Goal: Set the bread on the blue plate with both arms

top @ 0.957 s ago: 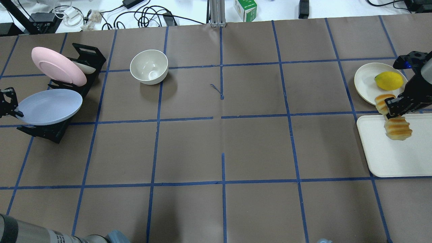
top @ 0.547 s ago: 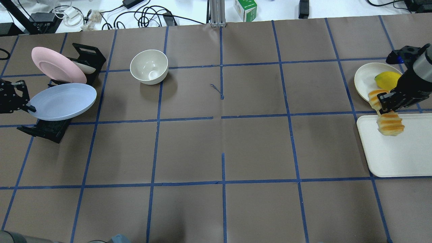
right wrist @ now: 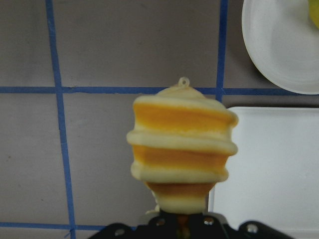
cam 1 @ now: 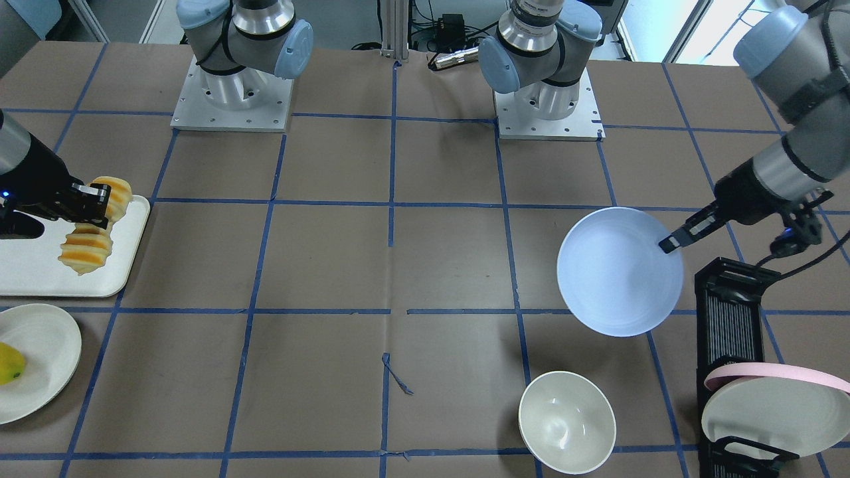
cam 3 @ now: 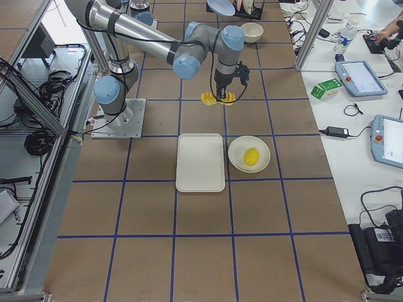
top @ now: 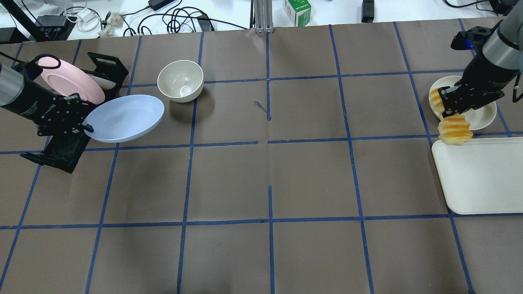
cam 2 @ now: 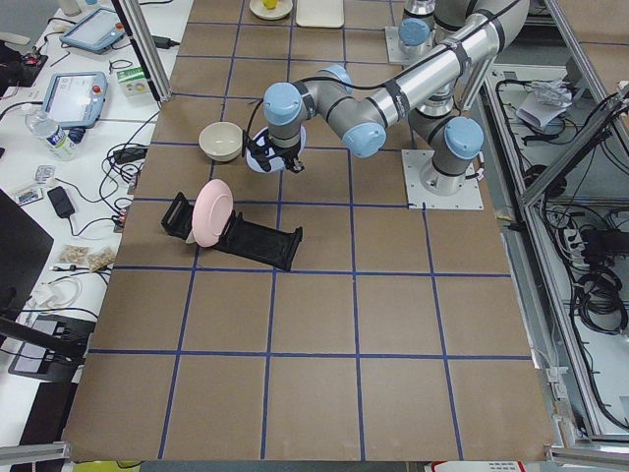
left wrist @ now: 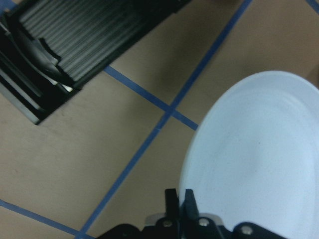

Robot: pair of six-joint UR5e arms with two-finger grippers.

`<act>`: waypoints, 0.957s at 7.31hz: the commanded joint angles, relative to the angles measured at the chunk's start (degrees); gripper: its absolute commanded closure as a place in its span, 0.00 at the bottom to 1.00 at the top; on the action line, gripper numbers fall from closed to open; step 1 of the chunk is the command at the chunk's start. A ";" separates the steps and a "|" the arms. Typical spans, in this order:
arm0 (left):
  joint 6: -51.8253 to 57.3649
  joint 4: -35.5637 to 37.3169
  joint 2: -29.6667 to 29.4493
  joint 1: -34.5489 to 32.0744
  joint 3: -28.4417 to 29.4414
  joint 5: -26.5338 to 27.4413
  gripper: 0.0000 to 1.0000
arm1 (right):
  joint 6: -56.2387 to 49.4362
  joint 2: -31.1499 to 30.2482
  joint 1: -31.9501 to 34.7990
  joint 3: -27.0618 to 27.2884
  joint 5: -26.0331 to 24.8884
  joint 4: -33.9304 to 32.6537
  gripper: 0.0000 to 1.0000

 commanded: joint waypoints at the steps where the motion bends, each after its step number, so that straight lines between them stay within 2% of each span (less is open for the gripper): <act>1: -5.51 16.27 0.37 -13.22 -4.45 -5.21 1.00 | 0.99 0.00 0.85 -0.97 1.33 0.86 1.00; 2: -13.90 28.22 -1.20 -19.90 -6.56 -5.14 1.00 | 1.07 -0.09 1.46 -1.06 1.68 0.77 1.00; 3: -16.25 35.99 -3.22 -24.23 -9.19 -4.79 1.00 | 1.33 -0.18 2.77 -0.97 1.59 0.77 1.00; 5: -18.72 53.21 -9.01 -27.07 -15.51 -5.31 1.00 | 3.09 0.96 3.58 -0.18 1.85 0.16 1.00; 6: -21.00 58.78 -11.91 -29.35 -16.33 -5.40 1.00 | 4.05 1.92 4.10 -0.27 4.03 0.07 1.00; 7: -20.50 59.09 -14.29 -30.33 -16.16 -6.27 1.00 | 6.85 2.63 5.50 -0.27 4.49 -0.19 1.00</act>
